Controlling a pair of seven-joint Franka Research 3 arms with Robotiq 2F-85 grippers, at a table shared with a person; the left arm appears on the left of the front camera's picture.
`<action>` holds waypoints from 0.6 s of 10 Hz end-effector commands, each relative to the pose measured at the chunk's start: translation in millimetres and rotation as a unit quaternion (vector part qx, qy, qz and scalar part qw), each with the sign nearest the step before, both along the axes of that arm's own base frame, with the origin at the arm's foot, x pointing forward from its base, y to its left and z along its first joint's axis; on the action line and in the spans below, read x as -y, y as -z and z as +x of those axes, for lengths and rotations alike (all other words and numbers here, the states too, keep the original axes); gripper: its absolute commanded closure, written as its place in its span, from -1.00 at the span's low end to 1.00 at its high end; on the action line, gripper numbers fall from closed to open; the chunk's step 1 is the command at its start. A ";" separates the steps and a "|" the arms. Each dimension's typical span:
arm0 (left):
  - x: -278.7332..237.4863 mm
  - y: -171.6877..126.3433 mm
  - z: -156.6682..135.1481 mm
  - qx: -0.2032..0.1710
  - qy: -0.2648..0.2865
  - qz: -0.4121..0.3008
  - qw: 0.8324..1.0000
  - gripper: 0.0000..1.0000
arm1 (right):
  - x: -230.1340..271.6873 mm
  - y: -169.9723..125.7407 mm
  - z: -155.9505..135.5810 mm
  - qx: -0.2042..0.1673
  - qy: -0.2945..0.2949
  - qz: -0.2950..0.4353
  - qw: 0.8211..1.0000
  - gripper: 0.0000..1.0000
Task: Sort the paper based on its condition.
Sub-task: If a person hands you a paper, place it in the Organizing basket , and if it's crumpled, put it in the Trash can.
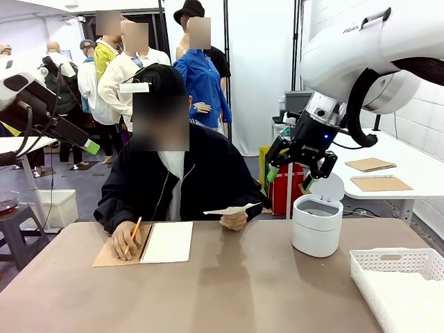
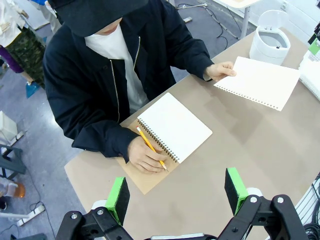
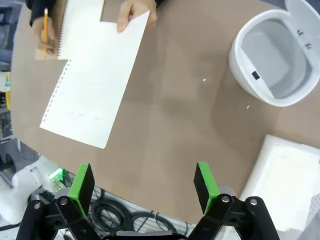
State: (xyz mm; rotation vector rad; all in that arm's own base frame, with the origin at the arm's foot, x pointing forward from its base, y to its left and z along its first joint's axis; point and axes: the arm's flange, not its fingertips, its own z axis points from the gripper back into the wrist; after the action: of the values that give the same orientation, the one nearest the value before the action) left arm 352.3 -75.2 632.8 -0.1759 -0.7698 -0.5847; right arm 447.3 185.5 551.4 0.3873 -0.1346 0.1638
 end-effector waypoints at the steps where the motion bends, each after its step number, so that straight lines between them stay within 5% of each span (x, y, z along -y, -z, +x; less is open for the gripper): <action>1: -1.1 -0.8 0.4 0.003 -0.002 -0.001 1.000 -1.00 | -12.1 6.9 3.5 -0.017 0.035 0.016 0.999 -1.00; 6: -1.1 -0.8 0.4 0.003 -0.002 -0.001 1.000 -1.00 | -25.0 58.4 17.2 -0.097 0.150 0.029 0.983 -1.00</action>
State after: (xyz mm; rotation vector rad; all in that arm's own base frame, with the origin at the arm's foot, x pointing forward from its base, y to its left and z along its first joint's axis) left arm 352.3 -75.1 632.8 -0.1759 -0.7698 -0.5847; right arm 468.1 205.1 497.3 0.4107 -0.0103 -0.1197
